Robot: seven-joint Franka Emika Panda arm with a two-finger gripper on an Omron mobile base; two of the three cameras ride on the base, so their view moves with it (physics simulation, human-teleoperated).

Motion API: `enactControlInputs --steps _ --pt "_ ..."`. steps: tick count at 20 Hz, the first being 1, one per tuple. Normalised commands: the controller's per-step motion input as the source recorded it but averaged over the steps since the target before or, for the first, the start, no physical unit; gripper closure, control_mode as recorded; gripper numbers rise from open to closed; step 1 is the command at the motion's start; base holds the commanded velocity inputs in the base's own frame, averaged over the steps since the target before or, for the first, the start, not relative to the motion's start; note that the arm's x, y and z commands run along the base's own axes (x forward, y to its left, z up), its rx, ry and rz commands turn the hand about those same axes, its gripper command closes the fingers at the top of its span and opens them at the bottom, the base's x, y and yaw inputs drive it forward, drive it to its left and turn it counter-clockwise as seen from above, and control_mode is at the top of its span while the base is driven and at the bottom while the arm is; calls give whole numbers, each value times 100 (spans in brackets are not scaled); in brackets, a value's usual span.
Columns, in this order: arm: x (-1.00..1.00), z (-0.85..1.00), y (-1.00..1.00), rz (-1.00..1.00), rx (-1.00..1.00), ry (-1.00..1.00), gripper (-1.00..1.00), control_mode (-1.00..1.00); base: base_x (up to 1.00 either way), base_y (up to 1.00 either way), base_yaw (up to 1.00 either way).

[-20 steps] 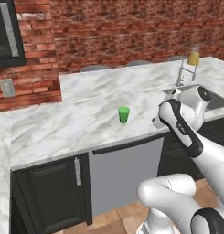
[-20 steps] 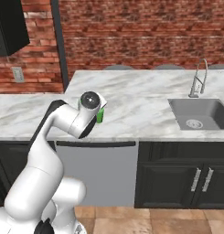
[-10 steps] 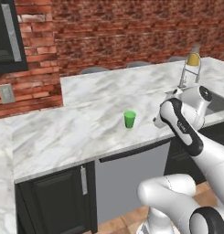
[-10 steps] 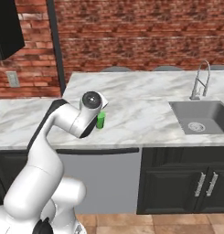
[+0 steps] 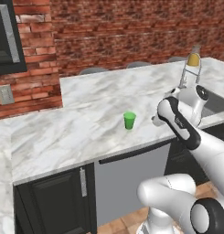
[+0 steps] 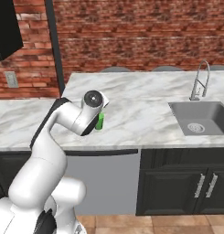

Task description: Place the pitcher and cup on the dining counter for serving.

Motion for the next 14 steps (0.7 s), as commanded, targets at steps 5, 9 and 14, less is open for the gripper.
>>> enactControlInputs --steps 5,9,14 --pt "52 0 0 -20 0 11 -100 -100 0 0 0" --pt "35 0 0 -33 0 7 -100 -100 0 0 0" --pt "22 -4 7 -36 0 2 -100 -100 0 0 0"
